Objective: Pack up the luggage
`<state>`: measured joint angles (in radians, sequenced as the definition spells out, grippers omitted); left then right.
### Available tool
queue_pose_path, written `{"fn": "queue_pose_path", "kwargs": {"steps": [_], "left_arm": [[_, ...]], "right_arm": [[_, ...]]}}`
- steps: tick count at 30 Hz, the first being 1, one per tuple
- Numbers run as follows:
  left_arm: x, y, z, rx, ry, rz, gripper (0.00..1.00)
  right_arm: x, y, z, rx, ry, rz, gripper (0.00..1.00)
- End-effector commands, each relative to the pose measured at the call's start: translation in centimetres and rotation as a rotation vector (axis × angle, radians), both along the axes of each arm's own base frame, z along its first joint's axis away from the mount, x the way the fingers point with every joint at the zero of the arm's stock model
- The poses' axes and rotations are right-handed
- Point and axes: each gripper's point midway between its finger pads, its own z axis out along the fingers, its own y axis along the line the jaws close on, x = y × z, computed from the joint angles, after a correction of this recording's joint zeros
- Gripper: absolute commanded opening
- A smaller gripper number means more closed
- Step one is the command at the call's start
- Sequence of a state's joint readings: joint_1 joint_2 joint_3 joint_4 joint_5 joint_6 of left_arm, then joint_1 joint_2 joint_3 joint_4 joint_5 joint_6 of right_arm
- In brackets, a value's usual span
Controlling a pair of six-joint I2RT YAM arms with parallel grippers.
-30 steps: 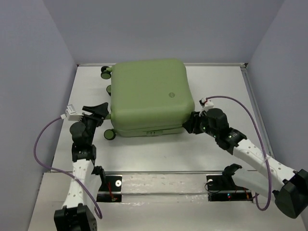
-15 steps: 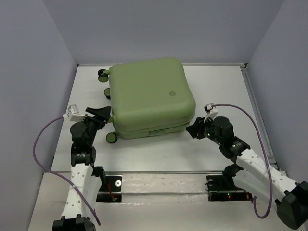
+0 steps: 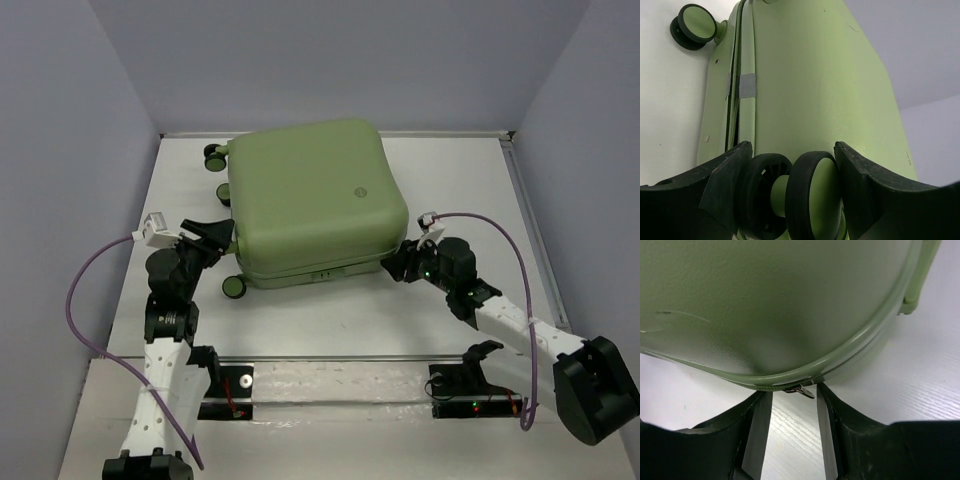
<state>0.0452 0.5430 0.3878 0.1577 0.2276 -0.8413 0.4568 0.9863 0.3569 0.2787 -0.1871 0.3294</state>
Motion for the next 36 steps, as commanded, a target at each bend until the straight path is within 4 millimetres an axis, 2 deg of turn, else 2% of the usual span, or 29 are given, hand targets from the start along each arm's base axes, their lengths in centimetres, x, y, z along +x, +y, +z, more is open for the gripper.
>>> {"fn": "queue_pose_path", "kwargs": {"steps": [1,6,7,10,12,13,15,16,17,20,21,22,24,25,26,28,32,33,35,36], "left_arm": [[0.0,-0.8,3.1,0.134,-0.115,-0.065,0.06],[0.2,-0.5,1.9,0.146,-0.092,-0.048,0.06],[0.3,-0.5,1.7,0.144,-0.092,-0.046,0.06],[0.4,-0.5,0.8,0.13,-0.081,-0.047,0.06],[0.5,-0.7,0.2,0.12,-0.072,-0.053,0.06],[0.5,-0.7,-0.6,0.115,-0.058,-0.053,0.06],[0.5,-1.2,-1.3,0.092,-0.052,-0.066,0.06],[0.5,-1.2,-1.6,0.087,-0.049,-0.065,0.06],[0.3,-2.0,-2.1,0.081,-0.042,-0.092,0.06],[0.2,-2.7,-2.1,0.077,-0.048,-0.089,0.06],[-0.1,-3.6,-1.9,0.069,-0.055,-0.111,0.06],[-0.2,-3.8,-1.8,0.065,-0.06,-0.109,0.06],[-0.3,-4.2,-1.6,0.053,-0.066,-0.12,0.06],[-0.4,-4.7,-1.6,0.048,-0.067,-0.135,0.06],[-0.4,-4.8,-1.6,0.045,-0.063,-0.138,0.06],[-0.5,-5.1,-1.7,0.04,-0.061,-0.15,0.06],[-0.9,-5.4,-1.5,0.027,-0.071,-0.165,0.06],[-1.0,-5.6,-1.4,0.019,-0.072,-0.169,0.06],[-1.3,-6.3,-1.3,0.008,-0.075,-0.194,0.06],[-1.4,-6.7,-1.0,0.006,-0.081,-0.206,0.06]], "right_arm": [[1.1,1.8,2.7,0.071,-0.137,0.074,0.43],[1.5,1.9,4.0,0.111,-0.206,0.066,0.28],[1.6,1.9,4.1,0.113,-0.21,0.061,0.19],[1.6,2.0,4.1,0.136,-0.211,0.063,0.07],[1.3,2.4,4.5,0.18,-0.213,0.072,0.07],[1.0,2.4,3.9,0.187,-0.2,0.076,0.07],[-0.4,4.0,3.3,0.19,-0.165,0.111,0.07],[-0.7,4.8,3.6,0.192,-0.172,0.121,0.07],[-2.2,6.5,2.9,0.169,-0.146,0.151,0.07],[-4.0,9.8,2.4,0.121,-0.115,0.19,0.07],[-4.1,10.2,1.6,0.089,-0.093,0.156,0.07],[-5.7,12.5,0.7,0.056,-0.054,0.209,0.07],[-6.8,14.5,-0.3,0.008,-0.032,0.226,0.07],[-8.2,16.0,-0.9,-0.031,-0.025,0.261,0.07],[-7.4,16.3,-2.5,-0.105,0.011,0.212,0.07],[-7.6,16.5,-3.1,-0.098,0.034,0.211,0.07],[-7.9,16.6,-0.3,-0.04,-0.022,0.24,0.07],[-7.7,17.6,1.7,-0.023,-0.051,0.266,0.07],[-7.8,18.7,2.5,-0.021,-0.048,0.305,0.07],[-8.8,20.5,2.8,-0.005,-0.043,0.364,0.07]]}}
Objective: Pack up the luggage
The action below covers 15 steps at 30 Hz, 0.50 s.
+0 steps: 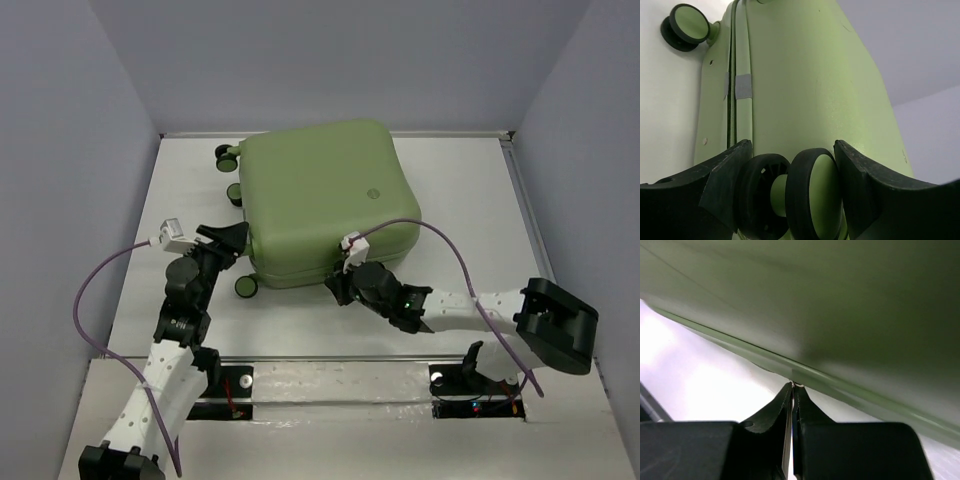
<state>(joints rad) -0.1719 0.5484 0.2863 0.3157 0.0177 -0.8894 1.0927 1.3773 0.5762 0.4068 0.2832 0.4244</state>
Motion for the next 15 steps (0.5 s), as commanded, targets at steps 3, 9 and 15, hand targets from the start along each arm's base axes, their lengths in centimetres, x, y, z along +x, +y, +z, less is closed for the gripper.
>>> {"fn": "queue_pose_path", "kwargs": {"steps": [3,9,15], "left_arm": [[-1.9,-4.8,1.2,0.038,-0.064,-0.228,0.06],[-1.8,-4.6,5.0,0.14,-0.13,-0.227,0.06],[-2.0,-5.1,4.6,0.138,-0.12,-0.257,0.06]], "right_arm": [[-6.2,9.5,1.6,0.085,0.056,0.334,0.07],[-12.2,17.2,-1.1,0.082,0.079,0.511,0.07],[-12.4,15.7,-0.4,0.147,0.051,0.484,0.07]]}}
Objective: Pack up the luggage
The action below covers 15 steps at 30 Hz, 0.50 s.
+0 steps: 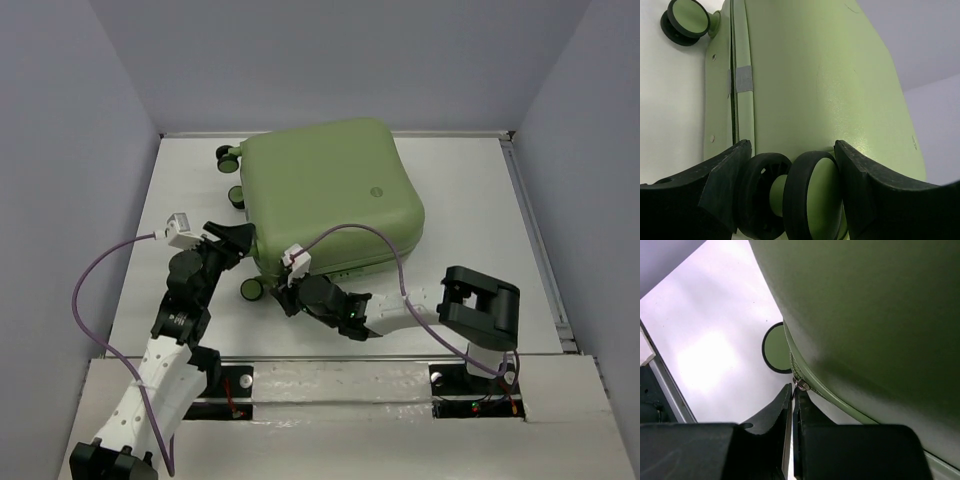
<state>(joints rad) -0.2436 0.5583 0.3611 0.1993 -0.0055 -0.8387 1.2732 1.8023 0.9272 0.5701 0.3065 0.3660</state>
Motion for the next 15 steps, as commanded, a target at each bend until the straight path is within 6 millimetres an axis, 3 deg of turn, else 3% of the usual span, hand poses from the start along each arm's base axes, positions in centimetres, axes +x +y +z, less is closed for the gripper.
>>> {"fn": "queue_pose_path", "kwargs": {"steps": [1,3,4,6,8,10,12,13,14,15], "left_arm": [[-1.5,-3.6,3.9,0.068,-0.152,-0.21,0.06],[-1.5,-3.5,3.1,0.076,-0.141,-0.211,0.06],[-1.5,-3.5,2.8,0.083,-0.138,-0.209,0.06],[-1.4,-3.3,2.3,0.091,-0.131,-0.201,0.06],[-1.5,-3.1,2.1,0.096,-0.133,-0.193,0.06],[-1.5,-3.1,2.1,0.1,-0.138,-0.195,0.06],[-1.7,-3.1,2.1,0.108,-0.142,-0.2,0.06],[-1.8,-3.2,2.1,0.109,-0.144,-0.203,0.06],[-1.9,-3.2,2.2,0.111,-0.148,-0.207,0.06],[-2.0,-3.3,2.1,0.113,-0.148,-0.214,0.06]], "right_arm": [[-9.5,1.2,-0.8,0.069,0.13,0.283,0.07],[-8.5,-1.2,-0.8,0.061,0.12,0.203,0.1],[-8.4,-3.6,-0.9,0.043,0.127,0.16,0.27],[-7.5,-6.3,-0.8,0.026,0.153,0.072,0.58],[-6.8,-9.6,-0.6,-0.032,0.176,-0.008,0.71],[-4.9,-12.4,-0.4,-0.044,0.183,-0.136,0.71],[-3.0,-16.4,0.0,-0.016,0.22,-0.278,0.65],[-2.3,-17.7,1.6,0.05,0.228,-0.317,0.58],[-1.8,-19.7,0.3,0.025,0.251,-0.369,0.45],[-0.9,-21.1,0.2,0.041,0.268,-0.423,0.31]]}}
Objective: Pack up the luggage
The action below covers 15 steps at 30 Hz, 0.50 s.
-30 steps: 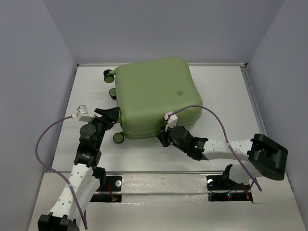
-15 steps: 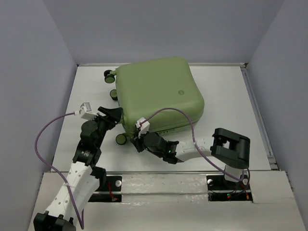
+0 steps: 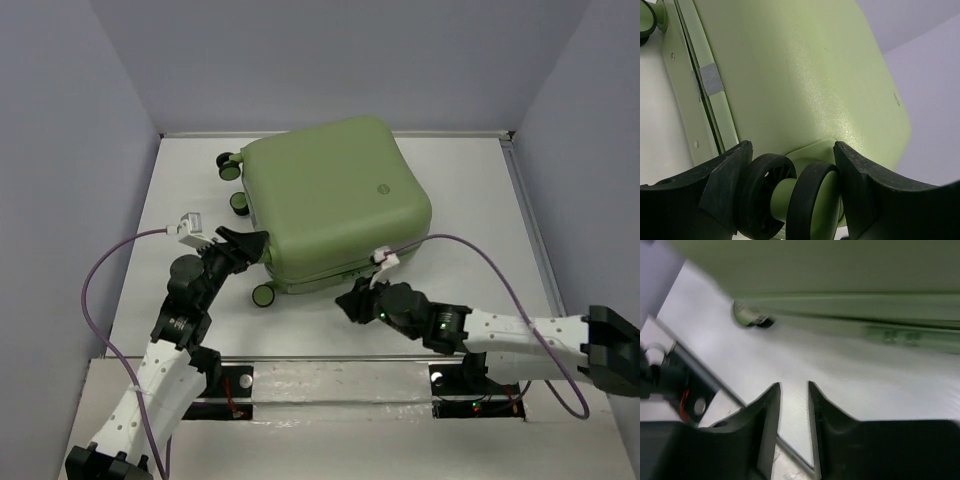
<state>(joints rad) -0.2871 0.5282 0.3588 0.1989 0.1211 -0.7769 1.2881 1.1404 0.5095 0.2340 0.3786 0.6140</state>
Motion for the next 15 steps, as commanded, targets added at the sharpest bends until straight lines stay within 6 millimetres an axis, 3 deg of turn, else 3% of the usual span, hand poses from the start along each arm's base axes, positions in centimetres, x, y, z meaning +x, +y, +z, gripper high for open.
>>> {"fn": "queue_pose_path", "kwargs": {"steps": [1,2,3,6,9,12,15], "left_arm": [[-0.4,-0.5,1.5,0.068,-0.118,-0.053,0.06],[-0.5,-0.6,1.4,0.071,-0.117,-0.058,0.06],[-0.6,-0.7,1.4,0.078,-0.12,-0.064,0.06],[-1.1,-1.4,1.3,0.093,-0.131,-0.105,0.06],[-1.9,-2.7,1.4,0.104,-0.145,-0.157,0.06],[-2.9,-4.5,1.5,0.128,-0.162,-0.234,0.06],[-4.3,-7.0,1.6,0.145,-0.169,-0.332,0.06]], "right_arm": [[5.1,-9.4,-2.5,-0.039,0.119,-0.383,0.09],[5.1,-9.6,-1.9,-0.014,0.111,-0.384,0.07],[6.4,-11.6,-1.2,-0.014,0.102,-0.459,0.07],[9.4,-15.3,-0.2,-0.032,0.072,-0.598,0.07],[12.1,-17.8,1.2,-0.052,0.027,-0.664,0.07],[14.7,-17.7,4.0,0.009,-0.061,-0.627,0.07],[17.5,-16.0,6.0,0.036,-0.103,-0.515,0.07]]}}
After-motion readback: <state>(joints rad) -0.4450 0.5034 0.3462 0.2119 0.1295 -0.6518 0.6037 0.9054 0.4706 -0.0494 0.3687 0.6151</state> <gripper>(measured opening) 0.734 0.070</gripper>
